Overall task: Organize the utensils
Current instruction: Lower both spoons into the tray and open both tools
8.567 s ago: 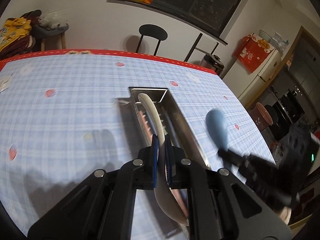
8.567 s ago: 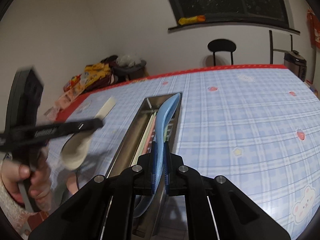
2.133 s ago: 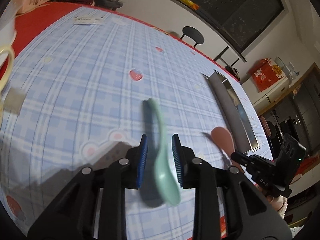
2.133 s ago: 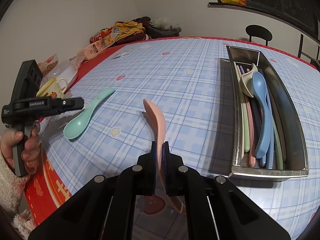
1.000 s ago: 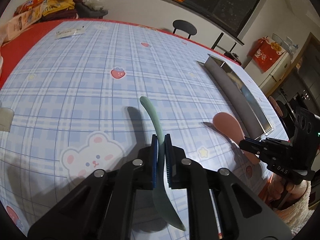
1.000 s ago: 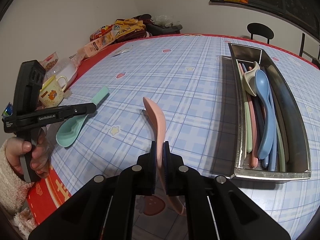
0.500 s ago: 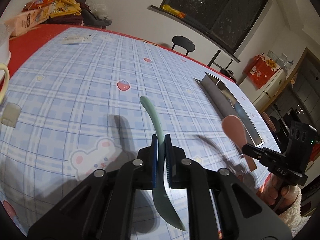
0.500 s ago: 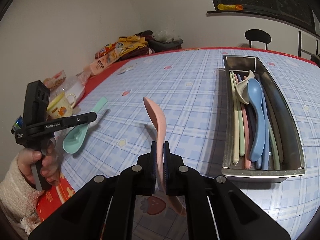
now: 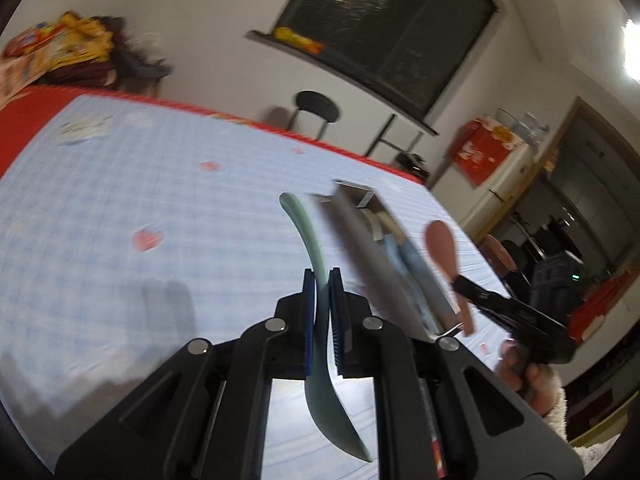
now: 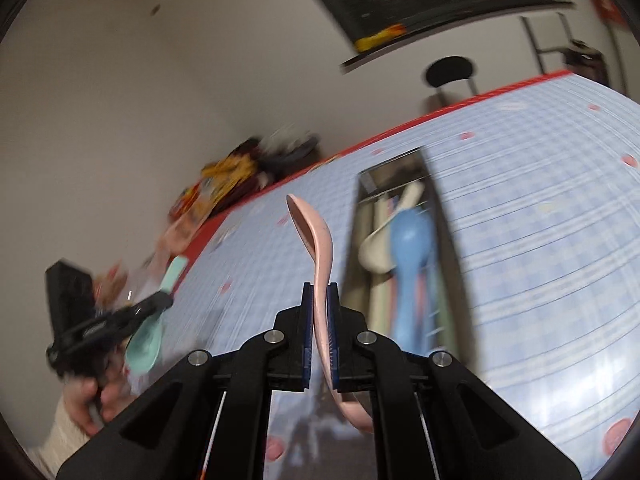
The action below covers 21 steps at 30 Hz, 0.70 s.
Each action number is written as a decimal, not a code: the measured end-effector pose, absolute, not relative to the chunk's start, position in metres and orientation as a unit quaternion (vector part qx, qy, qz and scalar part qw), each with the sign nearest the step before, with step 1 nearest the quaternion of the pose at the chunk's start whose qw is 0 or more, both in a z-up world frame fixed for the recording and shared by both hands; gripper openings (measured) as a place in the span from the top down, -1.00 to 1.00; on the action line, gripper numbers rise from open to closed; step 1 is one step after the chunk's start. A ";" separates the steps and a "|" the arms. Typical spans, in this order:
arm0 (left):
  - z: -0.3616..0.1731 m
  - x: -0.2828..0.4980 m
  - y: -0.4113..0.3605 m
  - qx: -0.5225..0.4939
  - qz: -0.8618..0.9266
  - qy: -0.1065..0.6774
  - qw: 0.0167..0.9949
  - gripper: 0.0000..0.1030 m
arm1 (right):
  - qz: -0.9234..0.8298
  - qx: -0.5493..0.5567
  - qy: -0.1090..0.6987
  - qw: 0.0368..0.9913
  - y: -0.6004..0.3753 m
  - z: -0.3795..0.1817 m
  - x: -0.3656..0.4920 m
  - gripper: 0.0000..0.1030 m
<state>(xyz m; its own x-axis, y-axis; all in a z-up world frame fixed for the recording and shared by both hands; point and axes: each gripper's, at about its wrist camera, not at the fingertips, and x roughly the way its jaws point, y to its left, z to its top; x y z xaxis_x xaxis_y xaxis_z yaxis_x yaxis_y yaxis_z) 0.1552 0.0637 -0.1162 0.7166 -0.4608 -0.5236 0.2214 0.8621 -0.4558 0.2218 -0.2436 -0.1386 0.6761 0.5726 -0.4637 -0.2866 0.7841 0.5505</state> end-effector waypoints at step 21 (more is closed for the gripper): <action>-0.140 0.293 -0.099 -0.174 -0.262 0.369 0.875 0.78 | 0.203 0.277 0.321 0.883 -0.270 -0.163 0.247 0.86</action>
